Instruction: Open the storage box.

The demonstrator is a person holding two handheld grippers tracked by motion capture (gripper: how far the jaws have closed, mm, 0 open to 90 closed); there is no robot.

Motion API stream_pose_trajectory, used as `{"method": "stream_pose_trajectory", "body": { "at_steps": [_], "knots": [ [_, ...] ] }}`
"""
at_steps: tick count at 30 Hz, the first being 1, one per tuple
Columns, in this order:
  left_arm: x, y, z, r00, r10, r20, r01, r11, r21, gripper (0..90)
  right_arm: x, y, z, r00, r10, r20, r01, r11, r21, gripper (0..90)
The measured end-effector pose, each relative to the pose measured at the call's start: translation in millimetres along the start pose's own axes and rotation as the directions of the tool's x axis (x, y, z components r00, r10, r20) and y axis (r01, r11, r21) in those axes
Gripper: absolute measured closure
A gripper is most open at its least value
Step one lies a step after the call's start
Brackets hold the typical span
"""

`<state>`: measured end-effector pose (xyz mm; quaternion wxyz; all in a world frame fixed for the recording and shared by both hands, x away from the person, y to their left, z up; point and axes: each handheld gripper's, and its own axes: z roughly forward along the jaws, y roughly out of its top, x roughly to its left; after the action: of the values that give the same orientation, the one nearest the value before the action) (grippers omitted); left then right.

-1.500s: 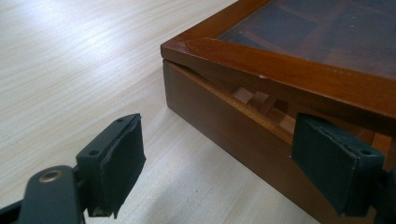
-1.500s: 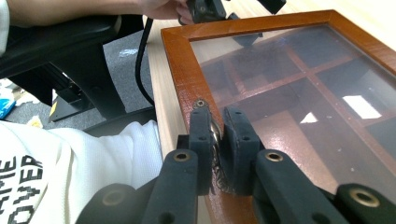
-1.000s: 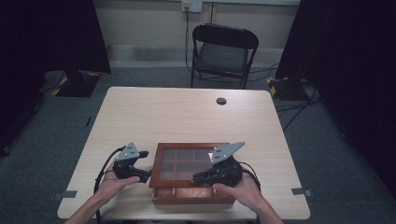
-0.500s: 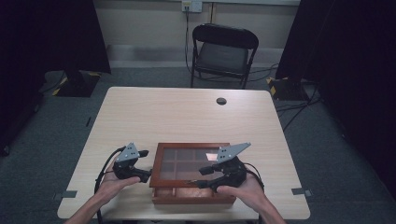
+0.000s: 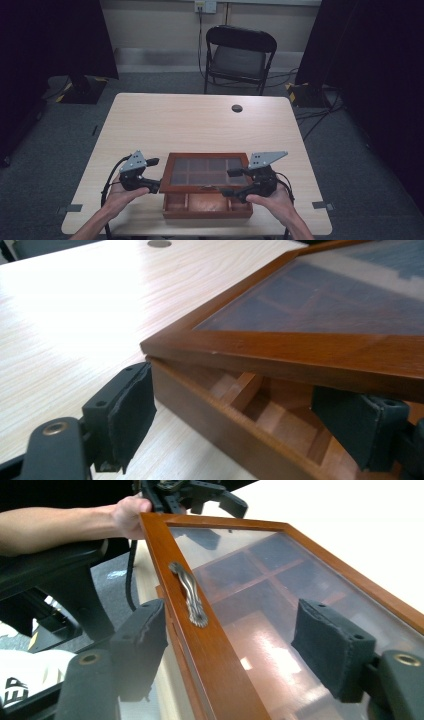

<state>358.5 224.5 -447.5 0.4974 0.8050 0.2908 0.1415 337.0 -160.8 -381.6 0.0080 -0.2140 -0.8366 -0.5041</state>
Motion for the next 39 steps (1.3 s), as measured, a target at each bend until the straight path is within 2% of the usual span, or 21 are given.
{"method": "stream_pose_trajectory", "body": {
  "at_steps": [8,13,14,15,18,24,26,29,35,38,39],
  "knots": [
    [-2.6,7.1,-1.0,0.9999,-0.002,0.010,0.002,0.9995,-0.032,17.7,-5.9,-2.3,-8.5,0.9987,0.014,0.048,-0.014,0.9999,-0.010,21.7],
    [-2.6,16.6,-0.6,0.9991,-0.022,0.036,0.024,0.9985,-0.048,16.6,-9.6,-3.8,-16.8,0.9960,0.022,0.087,-0.021,0.9996,-0.017,21.3],
    [-4.0,17.6,0.2,0.9983,-0.040,0.042,0.042,0.9977,-0.053,16.7,-10.6,-4.2,-17.7,0.9958,0.025,0.089,-0.023,0.9995,-0.020,21.2],
    [-3.4,18.9,0.0,0.9988,-0.031,0.039,0.033,0.9981,-0.053,16.9,-12.0,-4.9,-19.4,0.9955,0.031,0.090,-0.029,0.9993,-0.025,20.2],
    [-3.6,21.8,-1.2,0.9983,-0.041,0.040,0.044,0.9973,-0.060,19.1,-13.9,-5.6,-22.5,0.9944,0.032,0.100,-0.029,0.9990,-0.033,20.3],
    [-3.7,24.4,-2.0,0.9988,-0.034,0.034,0.036,0.9969,-0.069,22.2,-15.9,-5.6,-27.2,0.9922,0.024,0.122,-0.018,0.9987,-0.048,19.7],
    [-4.4,28.1,-2.5,0.9995,-0.016,0.027,0.018,0.9971,-0.074,22.1,-17.5,-5.5,-28.2,0.9885,0.028,0.148,-0.021,0.9987,-0.046,20.1],
    [-4.7,31.7,-3.6,0.9997,-0.006,0.024,0.008,0.9970,-0.078,26.7,-20.6,-4.8,-29.6,0.9872,0.034,0.156,-0.023,0.9973,-0.069,20.7],
    [-1.9,35.6,-3.5,0.9996,-0.020,0.018,0.021,0.9962,-0.085,27.4,-25.6,-3.0,-31.5,0.9830,0.036,0.180,-0.023,0.9970,-0.073,20.8],
    [-1.3,37.5,-1.8,0.9992,-0.034,0.022,0.035,0.9963,-0.078,26.6,-29.5,-3.6,-32.0,0.9750,0.036,0.219,-0.022,0.9977,-0.065,21.8],
    [-0.7,39.5,-0.3,0.9993,-0.027,0.028,0.028,0.9974,-0.066,26.4,-31.2,-4.2,-31.8,0.9731,0.039,0.227,-0.026,0.9978,-0.061,22.1]
  ]
}}
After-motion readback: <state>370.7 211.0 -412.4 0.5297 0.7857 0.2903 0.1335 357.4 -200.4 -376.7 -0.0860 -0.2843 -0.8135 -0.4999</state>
